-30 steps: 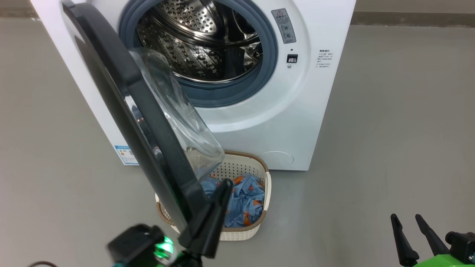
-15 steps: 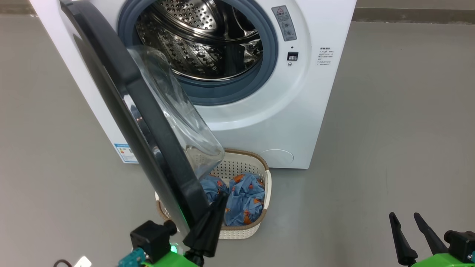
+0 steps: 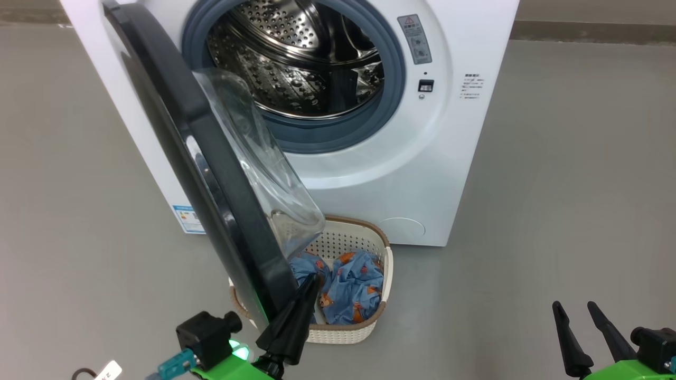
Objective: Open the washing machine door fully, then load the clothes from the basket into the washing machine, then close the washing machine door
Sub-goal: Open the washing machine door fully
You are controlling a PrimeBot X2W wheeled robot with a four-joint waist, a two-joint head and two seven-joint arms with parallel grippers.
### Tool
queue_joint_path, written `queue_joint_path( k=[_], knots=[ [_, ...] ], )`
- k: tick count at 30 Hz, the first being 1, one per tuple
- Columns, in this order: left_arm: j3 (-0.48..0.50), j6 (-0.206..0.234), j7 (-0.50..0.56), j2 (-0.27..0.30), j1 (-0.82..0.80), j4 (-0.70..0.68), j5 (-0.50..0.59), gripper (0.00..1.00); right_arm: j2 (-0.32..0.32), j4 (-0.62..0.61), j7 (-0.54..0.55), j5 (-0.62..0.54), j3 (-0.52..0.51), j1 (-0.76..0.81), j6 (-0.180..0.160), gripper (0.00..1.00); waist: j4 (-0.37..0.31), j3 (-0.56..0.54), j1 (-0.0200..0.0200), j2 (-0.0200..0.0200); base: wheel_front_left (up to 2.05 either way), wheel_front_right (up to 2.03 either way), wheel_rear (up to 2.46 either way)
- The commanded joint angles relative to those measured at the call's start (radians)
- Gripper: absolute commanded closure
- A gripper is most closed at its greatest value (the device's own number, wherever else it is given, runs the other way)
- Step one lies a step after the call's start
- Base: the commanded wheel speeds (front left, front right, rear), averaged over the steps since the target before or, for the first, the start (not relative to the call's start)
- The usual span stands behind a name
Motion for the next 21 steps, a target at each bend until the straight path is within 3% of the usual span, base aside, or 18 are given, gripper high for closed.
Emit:
queue_joint_path(
  k=[1,21],
  knots=[
    [0.067,0.012,-0.015,0.017,-0.042,-0.01,-0.01,1.0,-0.025,-0.026,-0.012,-0.006,0.023,-0.013,0.002,0.0,0.006,-0.002,0.0,0.0,0.0,0.0,0.0],
    [0.092,0.05,-0.011,0.06,0.013,-0.048,-0.014,1.0,-0.031,-0.039,-0.012,-0.012,0.034,-0.011,0.002,0.0,0.126,-0.001,0.0,0.0,0.0,0.0,0.0]
  ],
)
